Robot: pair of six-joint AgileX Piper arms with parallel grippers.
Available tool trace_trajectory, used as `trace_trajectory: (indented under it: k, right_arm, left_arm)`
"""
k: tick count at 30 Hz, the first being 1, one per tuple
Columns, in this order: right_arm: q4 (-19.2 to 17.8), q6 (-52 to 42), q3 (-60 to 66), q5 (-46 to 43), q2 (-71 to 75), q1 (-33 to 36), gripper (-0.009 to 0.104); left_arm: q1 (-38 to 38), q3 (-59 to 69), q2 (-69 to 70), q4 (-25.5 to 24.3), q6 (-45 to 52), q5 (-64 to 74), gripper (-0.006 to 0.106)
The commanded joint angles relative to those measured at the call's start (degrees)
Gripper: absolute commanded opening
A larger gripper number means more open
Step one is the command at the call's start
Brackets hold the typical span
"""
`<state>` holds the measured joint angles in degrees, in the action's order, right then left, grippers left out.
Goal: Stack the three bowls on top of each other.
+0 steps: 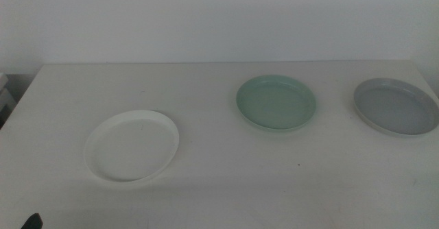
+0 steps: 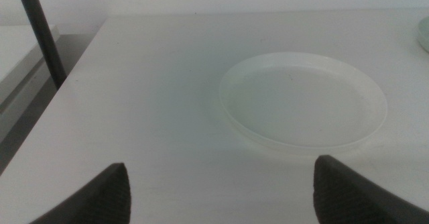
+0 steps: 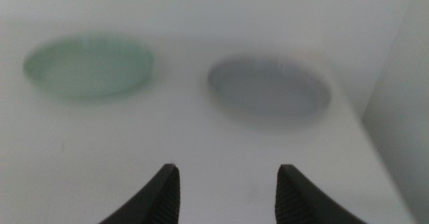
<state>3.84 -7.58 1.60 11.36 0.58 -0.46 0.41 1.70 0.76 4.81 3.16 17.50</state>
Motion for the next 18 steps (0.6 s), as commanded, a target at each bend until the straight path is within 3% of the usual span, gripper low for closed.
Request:
trace_trajectory:
  k: [1, 18]
  right_arm:
    - [-0.53, -0.66, -0.36, -8.16, 1.53, -0.39, 0.038]
    - [-3.1, -0.66, -0.53, -4.45, 1.48, -0.39, 0.038]
  left_arm:
    - [0.01, -0.22, 0.8, 0.48, -0.5, -4.45, 0.105]
    - [0.01, -0.22, 0.8, 0.48, -0.5, -4.45, 0.105]
